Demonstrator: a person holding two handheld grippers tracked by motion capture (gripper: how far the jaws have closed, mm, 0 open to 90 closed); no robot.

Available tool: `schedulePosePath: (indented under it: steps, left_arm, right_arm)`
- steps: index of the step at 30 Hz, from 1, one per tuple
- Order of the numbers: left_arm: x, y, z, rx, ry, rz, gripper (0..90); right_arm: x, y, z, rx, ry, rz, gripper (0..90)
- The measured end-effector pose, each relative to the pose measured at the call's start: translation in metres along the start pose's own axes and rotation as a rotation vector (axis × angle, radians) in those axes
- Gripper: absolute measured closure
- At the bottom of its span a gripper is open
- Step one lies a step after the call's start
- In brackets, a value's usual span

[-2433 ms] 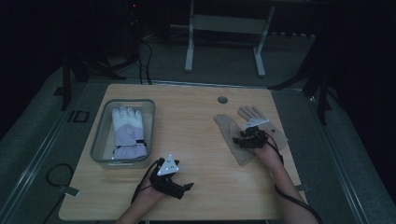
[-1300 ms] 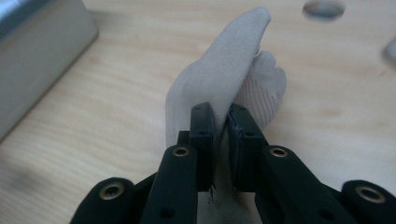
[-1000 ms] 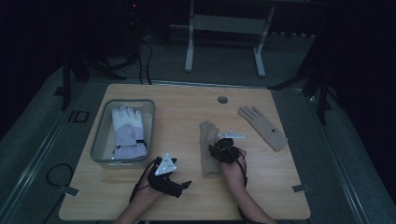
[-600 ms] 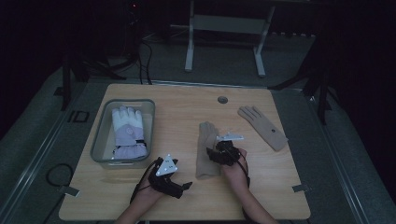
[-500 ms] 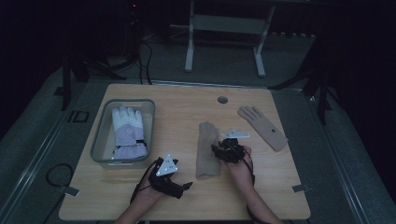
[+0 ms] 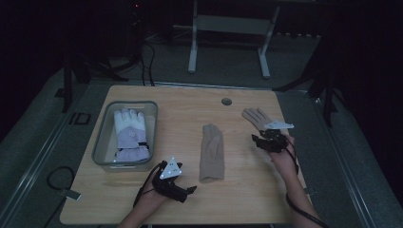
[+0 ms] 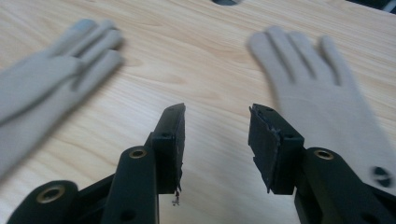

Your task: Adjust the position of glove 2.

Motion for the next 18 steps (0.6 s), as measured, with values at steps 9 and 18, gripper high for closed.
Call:
schedulePosePath:
  steps: [9,18]
  left_arm:
    - [-0.001,0.002,0.0,0.005,0.006,-0.001,1.4]
    - [0.0,0.003,-0.003,0.017,-0.006,-0.001,1.4]
  right_arm:
    - [0.006,0.048,-0.021,0.06,-0.057,-0.049,50.4]
    - [0.011,0.07,-0.045,0.073,-0.098,-0.068,49.6]
Point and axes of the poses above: each handheld gripper's, and its own axes: z roughly backward along the jaws, x roughly out of its underside, y roughly to its right, the point moved 2 cm from there along -z, roughly forward along the jaws, and after that the axes turned 9 degrees about x, right-handed, at the moved point
